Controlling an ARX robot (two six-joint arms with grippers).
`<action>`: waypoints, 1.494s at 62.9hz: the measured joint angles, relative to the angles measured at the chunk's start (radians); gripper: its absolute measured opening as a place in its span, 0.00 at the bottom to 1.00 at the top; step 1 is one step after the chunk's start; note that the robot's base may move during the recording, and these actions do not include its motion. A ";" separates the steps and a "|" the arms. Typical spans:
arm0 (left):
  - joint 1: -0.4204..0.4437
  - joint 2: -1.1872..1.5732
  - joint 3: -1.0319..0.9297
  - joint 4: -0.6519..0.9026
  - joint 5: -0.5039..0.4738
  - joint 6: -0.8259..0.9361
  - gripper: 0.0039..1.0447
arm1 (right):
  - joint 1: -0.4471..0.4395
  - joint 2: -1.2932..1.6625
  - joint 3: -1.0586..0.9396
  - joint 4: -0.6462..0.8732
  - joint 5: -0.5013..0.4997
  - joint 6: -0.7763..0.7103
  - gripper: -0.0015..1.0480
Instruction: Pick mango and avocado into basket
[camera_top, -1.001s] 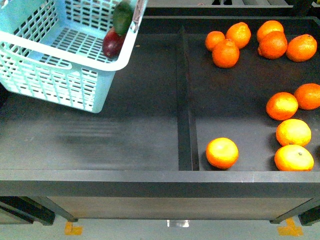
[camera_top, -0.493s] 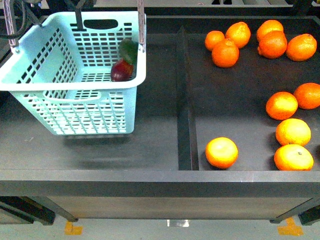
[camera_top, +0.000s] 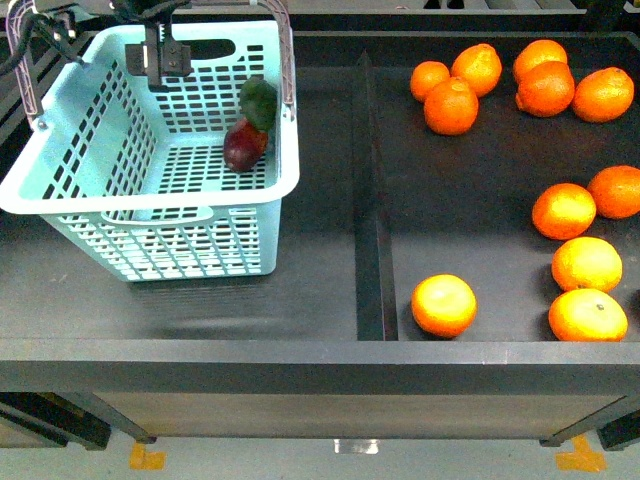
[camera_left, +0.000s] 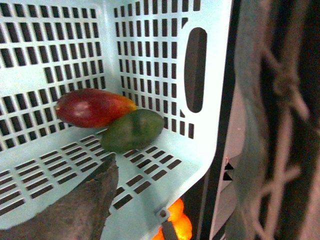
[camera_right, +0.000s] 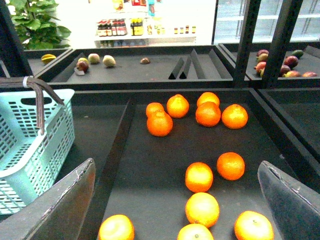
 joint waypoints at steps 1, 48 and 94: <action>-0.001 -0.004 0.000 -0.006 -0.005 0.003 0.77 | 0.000 0.000 0.000 0.000 0.000 0.000 0.92; 0.017 -0.871 -1.237 1.094 0.061 1.559 0.28 | 0.000 0.000 0.000 0.000 0.000 0.000 0.92; 0.212 -1.464 -1.847 1.093 0.267 1.651 0.02 | 0.000 0.000 0.000 0.000 0.000 0.000 0.92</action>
